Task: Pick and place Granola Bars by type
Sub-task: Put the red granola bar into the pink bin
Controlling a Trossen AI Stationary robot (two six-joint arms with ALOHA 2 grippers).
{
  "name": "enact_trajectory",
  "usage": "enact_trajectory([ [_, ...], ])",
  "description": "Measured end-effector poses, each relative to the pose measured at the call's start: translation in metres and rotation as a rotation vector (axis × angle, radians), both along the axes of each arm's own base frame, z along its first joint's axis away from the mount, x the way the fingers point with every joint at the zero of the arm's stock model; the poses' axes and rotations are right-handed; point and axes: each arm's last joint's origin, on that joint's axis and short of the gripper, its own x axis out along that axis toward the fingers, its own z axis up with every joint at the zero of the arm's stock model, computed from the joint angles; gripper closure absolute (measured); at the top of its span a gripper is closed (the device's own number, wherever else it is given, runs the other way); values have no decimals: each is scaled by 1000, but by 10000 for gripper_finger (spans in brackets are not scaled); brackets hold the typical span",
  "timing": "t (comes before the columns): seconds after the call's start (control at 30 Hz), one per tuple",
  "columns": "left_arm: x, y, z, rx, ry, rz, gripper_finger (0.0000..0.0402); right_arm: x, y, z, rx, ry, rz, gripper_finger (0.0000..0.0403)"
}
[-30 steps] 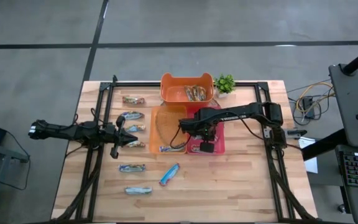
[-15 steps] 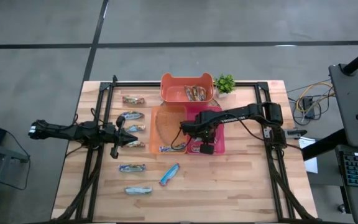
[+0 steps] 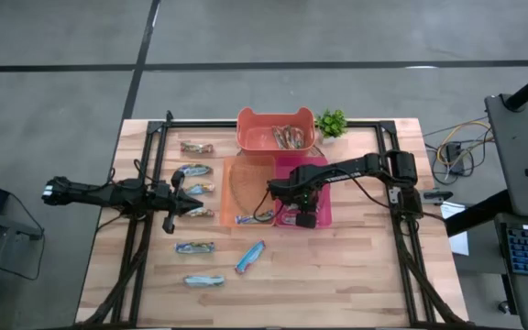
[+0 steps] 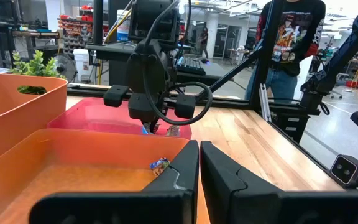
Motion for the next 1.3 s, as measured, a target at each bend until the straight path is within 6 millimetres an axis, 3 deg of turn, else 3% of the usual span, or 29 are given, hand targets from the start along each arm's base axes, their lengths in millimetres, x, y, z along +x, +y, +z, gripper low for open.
enact_trajectory([
  [0.2, 0, 0, 0, 0, 0, 0, 401, 0, 0, -2, 2, -13, 10, 371],
  [0.7, 0, 0, 0, 0, 0, 0, 401, -1, -2, 10, -25, 41, 26, 244],
  [0.93, 0, 0, 0, 0, 0, 0, 401, 3, -3, 27, -36, 16, 21, 215],
  [1.3, 0, 0, 0, 0, 1, 0, 401, 4, -3, 76, -56, -73, -16, 202],
])
